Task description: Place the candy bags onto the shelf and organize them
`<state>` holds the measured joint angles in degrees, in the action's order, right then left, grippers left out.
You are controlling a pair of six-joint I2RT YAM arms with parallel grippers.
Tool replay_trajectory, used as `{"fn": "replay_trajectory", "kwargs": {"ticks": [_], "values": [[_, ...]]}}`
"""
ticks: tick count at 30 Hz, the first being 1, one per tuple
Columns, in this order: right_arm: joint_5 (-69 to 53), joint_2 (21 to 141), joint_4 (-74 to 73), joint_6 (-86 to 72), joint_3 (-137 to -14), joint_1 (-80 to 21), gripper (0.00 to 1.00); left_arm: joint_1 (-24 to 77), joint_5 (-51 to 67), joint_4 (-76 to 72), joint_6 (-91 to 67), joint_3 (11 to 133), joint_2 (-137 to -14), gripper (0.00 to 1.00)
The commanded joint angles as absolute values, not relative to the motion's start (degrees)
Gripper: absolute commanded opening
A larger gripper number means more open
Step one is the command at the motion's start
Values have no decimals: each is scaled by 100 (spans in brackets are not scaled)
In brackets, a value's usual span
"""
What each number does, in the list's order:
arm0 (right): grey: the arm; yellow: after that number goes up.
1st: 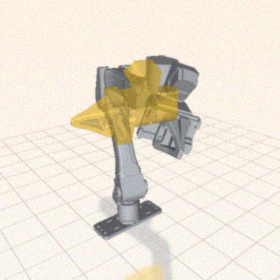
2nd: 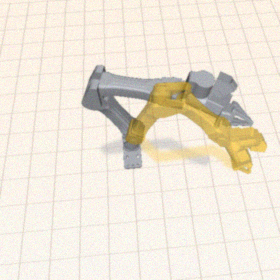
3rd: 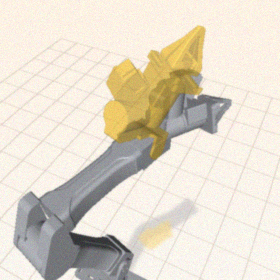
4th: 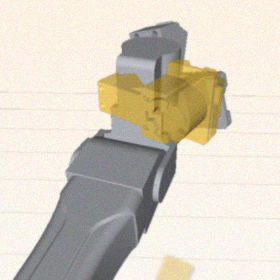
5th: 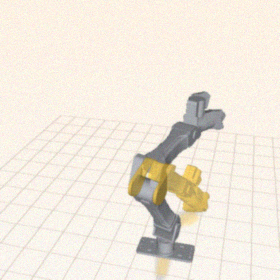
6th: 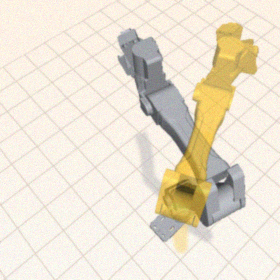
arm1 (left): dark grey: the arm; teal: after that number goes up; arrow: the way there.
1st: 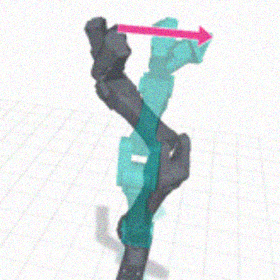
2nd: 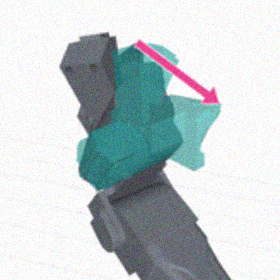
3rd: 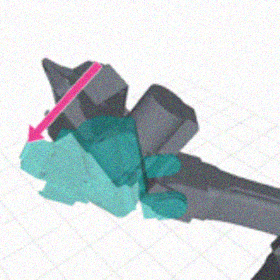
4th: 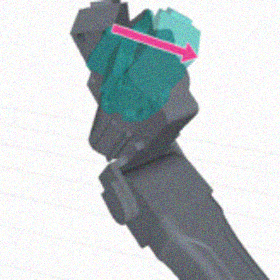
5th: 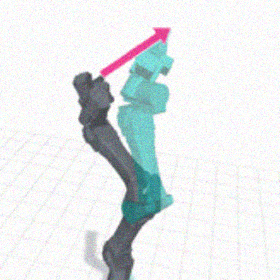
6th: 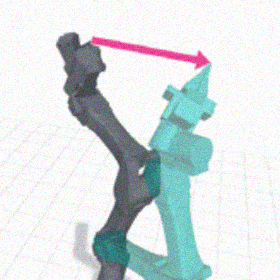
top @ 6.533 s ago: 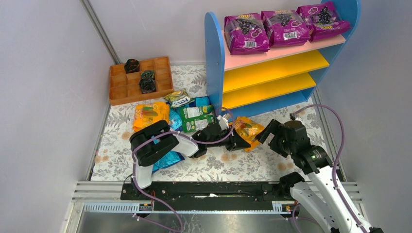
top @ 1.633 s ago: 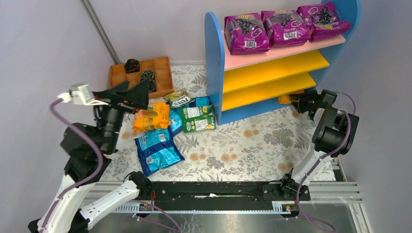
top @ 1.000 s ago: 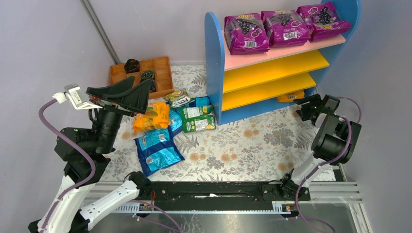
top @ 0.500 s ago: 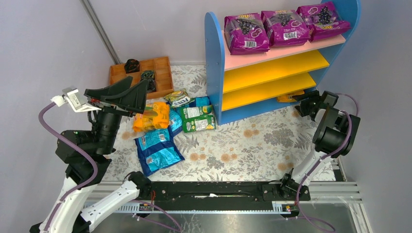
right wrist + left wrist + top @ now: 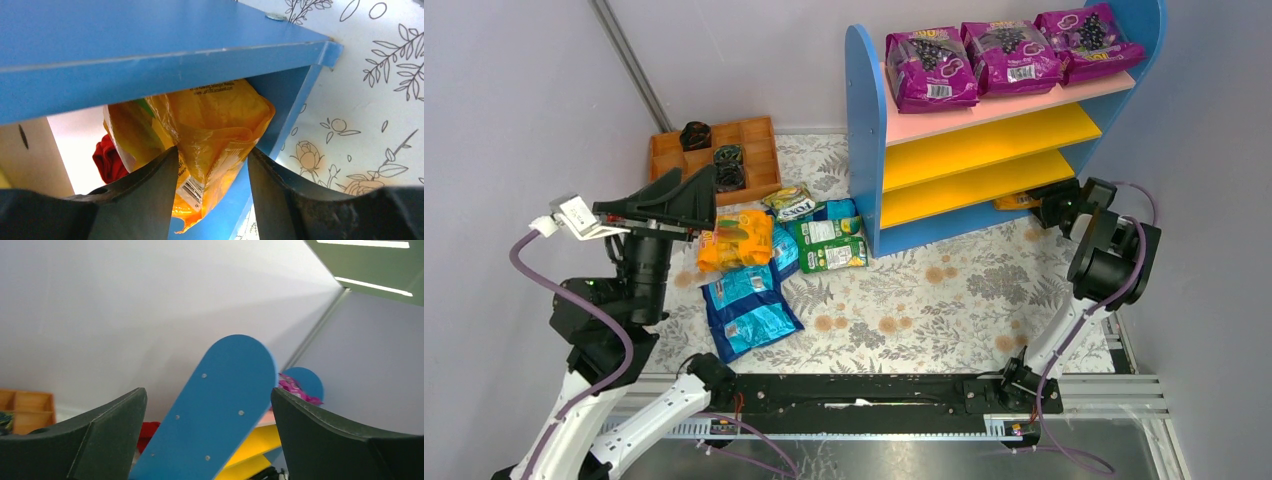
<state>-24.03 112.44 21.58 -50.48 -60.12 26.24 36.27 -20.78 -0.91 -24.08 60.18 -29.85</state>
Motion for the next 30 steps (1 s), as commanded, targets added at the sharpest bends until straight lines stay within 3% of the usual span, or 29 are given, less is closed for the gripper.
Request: {"fn": "replay_trajectory", "kwargs": {"ticks": [1, 5, 10, 16, 25, 30], "values": [[-2392, 11359, 2423, -5110, -6351, 2593, 59, 3590, -2811, -77, -2455, 5748, -3126, 99], [-2281, 11072, 2054, -4979, -6217, 2593, 63, 3423, -2437, -198, -2297, 5537, -3379, 99], [-1984, 10172, 1557, -4745, -5508, 2588, 80, 2960, -1800, -57, -2527, 5496, -3834, 99], [-2175, 9011, 1412, -4582, -4318, 2319, 84, 2788, -1362, -129, -2716, 5458, -3952, 99], [-2141, 7613, 803, -3900, -3121, 293, 89, 2726, -1191, -137, -2766, 5392, -4146, 99], [-2103, 7270, 1090, -4165, -2943, -1674, 90, 2699, -1028, -263, -2753, 5314, -4227, 99]]}}
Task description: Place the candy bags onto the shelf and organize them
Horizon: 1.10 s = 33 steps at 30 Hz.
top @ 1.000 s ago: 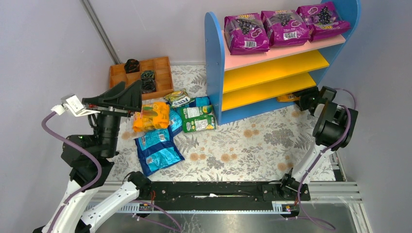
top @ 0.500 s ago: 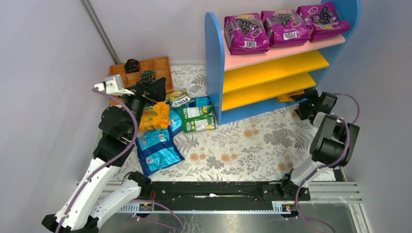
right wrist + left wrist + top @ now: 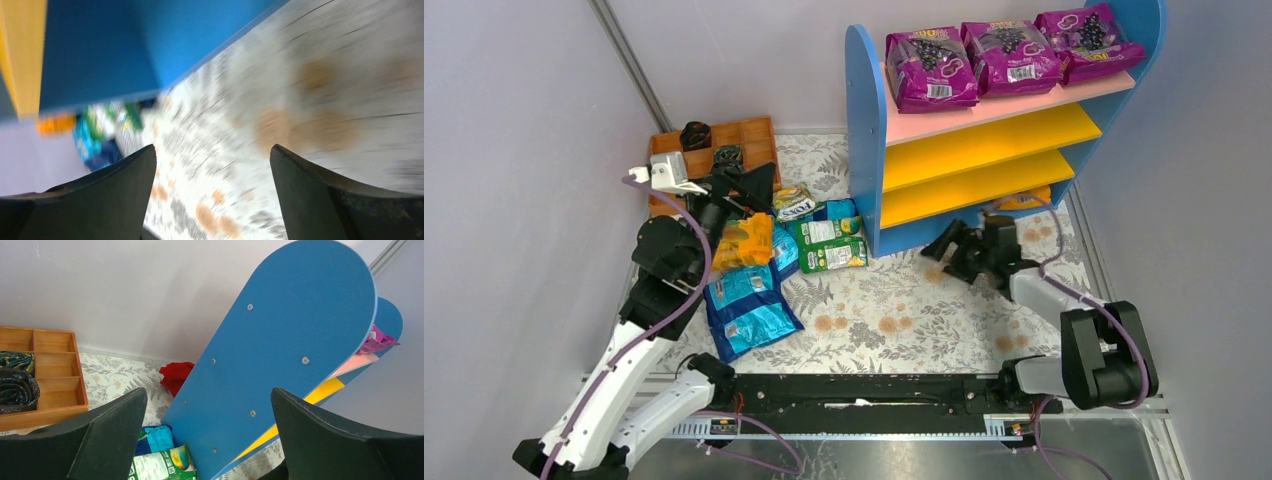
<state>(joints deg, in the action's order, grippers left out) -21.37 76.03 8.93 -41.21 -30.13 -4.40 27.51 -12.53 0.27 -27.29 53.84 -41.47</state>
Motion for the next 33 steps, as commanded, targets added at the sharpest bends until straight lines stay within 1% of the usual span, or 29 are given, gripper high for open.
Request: {"fn": "replay_trajectory", "kwargs": {"ticks": [1, 5, 7, 8, 11, 13, 16, 19, 23, 28, 33], "values": [[-2028, 7232, 1230, -4316, -2908, -1979, 91, 2698, -1028, -283, -2745, 5305, -4238, 99], [-1833, 7363, 1760, -4752, -2914, -2811, 91, 2703, -890, -332, -2734, 5282, -4296, 99], [-1797, 7606, 1876, -4785, -3002, -2987, 91, 2698, -442, -358, -2772, 5399, -4315, 99], [-1793, 7711, 1851, -4771, -3057, -3012, 91, 2699, -124, -212, -2865, 5561, -4320, 99], [-1734, 7874, 1593, -4624, -3243, -3020, 91, 2694, 294, 382, -3449, 6337, -4253, 99], [-1625, 7864, 1300, -4465, -3370, -3021, 91, 2698, 722, 496, -3522, 7003, -4155, 99], [-1471, 7808, 1163, -4334, -3448, -3015, 91, 2707, 860, 257, -3687, 7400, -3929, 99], [-1494, 7824, 1334, -4405, -3392, -3015, 91, 2707, 880, -177, -3851, 7368, -3797, 99], [-1695, 7957, 1577, -4568, -3379, -3023, 91, 2707, 885, -366, -3856, 7323, -3797, 99], [-1693, 7956, 1400, -4456, -3546, -3020, 90, 2707, 702, -365, -3743, 7278, -3819, 99], [-1619, 7830, 1322, -4445, -3546, -3017, 90, 2707, 788, -412, -3740, 7263, -3853, 99]]}}
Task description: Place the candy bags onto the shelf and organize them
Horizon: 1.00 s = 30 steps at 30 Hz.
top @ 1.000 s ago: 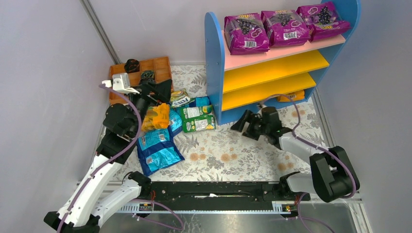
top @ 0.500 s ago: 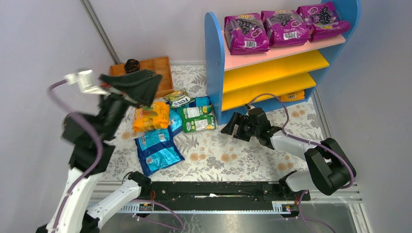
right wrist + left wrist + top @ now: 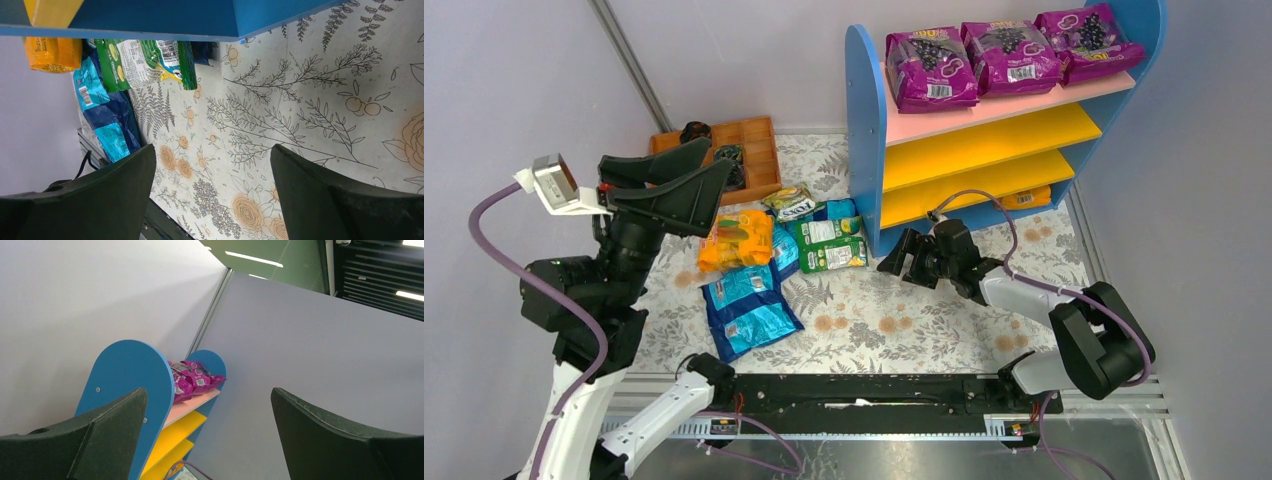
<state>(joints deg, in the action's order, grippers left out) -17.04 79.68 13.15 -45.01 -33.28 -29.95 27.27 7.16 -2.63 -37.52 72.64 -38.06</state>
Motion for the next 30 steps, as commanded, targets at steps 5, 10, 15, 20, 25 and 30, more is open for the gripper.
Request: {"fn": "replay_trajectory", "kwargs": {"ticks": [5, 10, 15, 20, 25, 30], "values": [[-1575, 7717, 1230, -4400, -3542, -3021, 90, 2707, 695, -390, -3829, 7239, -3895, 98], [-1513, 7577, 1128, -4343, -3544, -3018, 90, 2707, 934, -401, -3816, 7317, -4054, 98], [-1574, 7754, 1439, -4476, -3466, -3021, 92, 2706, 986, -416, -3965, 7322, -4210, 95], [-1731, 8091, 1857, -4655, -3448, -3016, 91, 2705, 1387, -470, -4012, 7404, -4366, 98], [-1826, 8232, 2066, -4781, -3524, -3038, 91, 2707, 1335, -279, -3880, 7527, -4435, 97], [-1565, 8256, 2550, -5187, -3394, -3278, 91, 2707, 874, -208, -3836, 7179, -4365, 96]]}}
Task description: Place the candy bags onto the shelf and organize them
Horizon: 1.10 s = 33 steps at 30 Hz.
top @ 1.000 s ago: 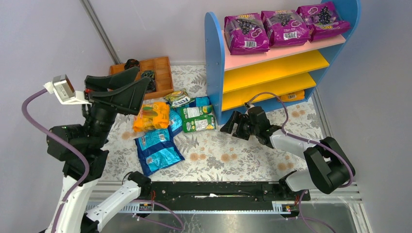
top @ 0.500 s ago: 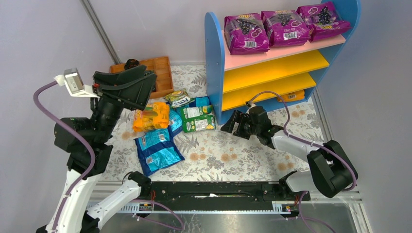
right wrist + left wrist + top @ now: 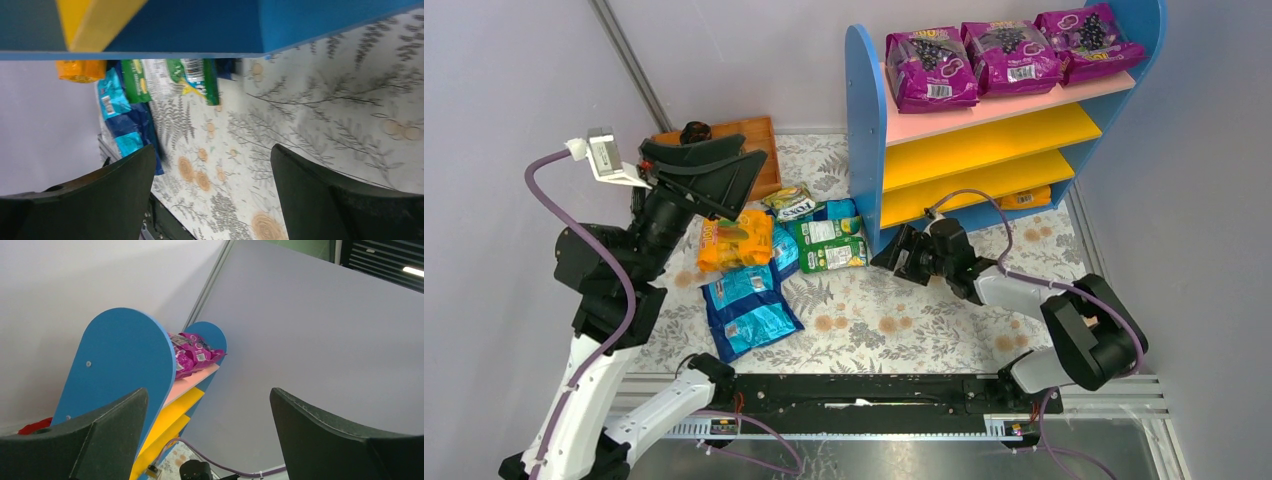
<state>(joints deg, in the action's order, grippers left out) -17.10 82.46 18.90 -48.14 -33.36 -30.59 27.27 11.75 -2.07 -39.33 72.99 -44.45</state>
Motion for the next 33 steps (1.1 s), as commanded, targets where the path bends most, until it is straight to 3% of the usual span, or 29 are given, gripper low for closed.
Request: {"fn": "replay_trajectory", "kwargs": {"ticks": [1, 9, 20, 25, 33], "values": [[-1528, 8288, 2698, -5329, -3337, -3340, 91, 2707, 736, 38, -3759, 7141, -4443, 96], [-1249, 8964, 4443, -6289, -3005, -3733, 80, 2698, -539, 976, -3349, 5813, -5482, 95], [-980, 10026, 5361, -6410, -3320, -3798, 74, 2698, -1876, 210, -3873, 4565, -7589, 76], [-998, 10283, 5488, -6371, -3562, -3801, 73, 2871, -2092, -901, -3560, 3993, -7329, 75], [-756, 10640, 5457, -6473, -3948, -3806, 62, 2866, -2505, -1628, -3294, 3543, -7385, 76]]}}
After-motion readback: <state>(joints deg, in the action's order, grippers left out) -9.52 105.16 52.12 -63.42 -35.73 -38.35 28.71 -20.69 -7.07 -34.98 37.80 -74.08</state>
